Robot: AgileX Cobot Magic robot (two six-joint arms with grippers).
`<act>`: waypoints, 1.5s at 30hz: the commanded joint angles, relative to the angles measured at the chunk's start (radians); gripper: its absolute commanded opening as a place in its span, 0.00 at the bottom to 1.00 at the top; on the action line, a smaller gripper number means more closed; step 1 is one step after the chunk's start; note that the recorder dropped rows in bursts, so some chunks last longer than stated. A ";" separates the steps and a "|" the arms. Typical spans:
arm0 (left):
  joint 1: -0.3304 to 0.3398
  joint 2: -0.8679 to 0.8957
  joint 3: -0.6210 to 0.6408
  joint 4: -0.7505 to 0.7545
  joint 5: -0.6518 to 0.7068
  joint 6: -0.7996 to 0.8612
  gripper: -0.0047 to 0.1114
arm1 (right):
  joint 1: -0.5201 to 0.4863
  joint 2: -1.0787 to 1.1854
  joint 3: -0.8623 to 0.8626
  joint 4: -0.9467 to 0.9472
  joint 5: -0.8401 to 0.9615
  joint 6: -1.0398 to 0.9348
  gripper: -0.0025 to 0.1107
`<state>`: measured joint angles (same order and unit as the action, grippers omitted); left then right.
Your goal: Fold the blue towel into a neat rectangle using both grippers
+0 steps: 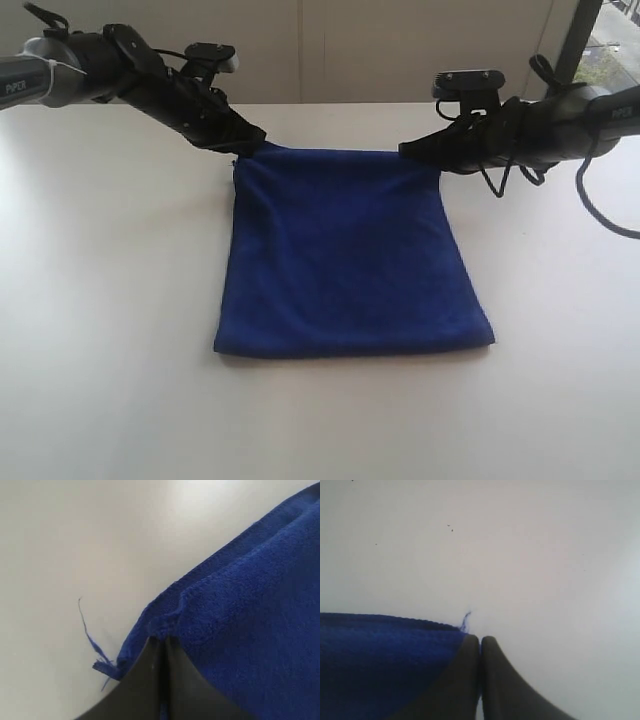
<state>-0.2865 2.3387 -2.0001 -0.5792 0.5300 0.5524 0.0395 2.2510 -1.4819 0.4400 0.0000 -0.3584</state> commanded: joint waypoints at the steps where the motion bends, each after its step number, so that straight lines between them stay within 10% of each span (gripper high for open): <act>1: 0.004 -0.006 -0.002 -0.006 0.005 -0.007 0.04 | 0.001 0.006 -0.004 -0.006 -0.034 -0.008 0.02; 17: 0.004 -0.007 -0.002 -0.006 0.009 -0.007 0.04 | 0.001 -0.029 -0.004 -0.004 -0.041 -0.001 0.36; 28: 0.004 -0.007 -0.002 -0.006 0.009 -0.007 0.04 | 0.004 -0.120 -0.006 -0.004 0.009 0.050 0.33; 34: 0.004 -0.007 -0.002 -0.006 0.007 -0.007 0.04 | 0.020 -0.065 -0.006 -0.002 0.084 0.048 0.02; 45: 0.004 -0.004 -0.002 -0.012 0.007 -0.007 0.04 | 0.029 0.056 -0.169 0.011 0.257 0.048 0.02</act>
<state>-0.2865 2.3387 -2.0001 -0.5792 0.5261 0.5524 0.0695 2.2942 -1.6268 0.4495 0.2344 -0.3147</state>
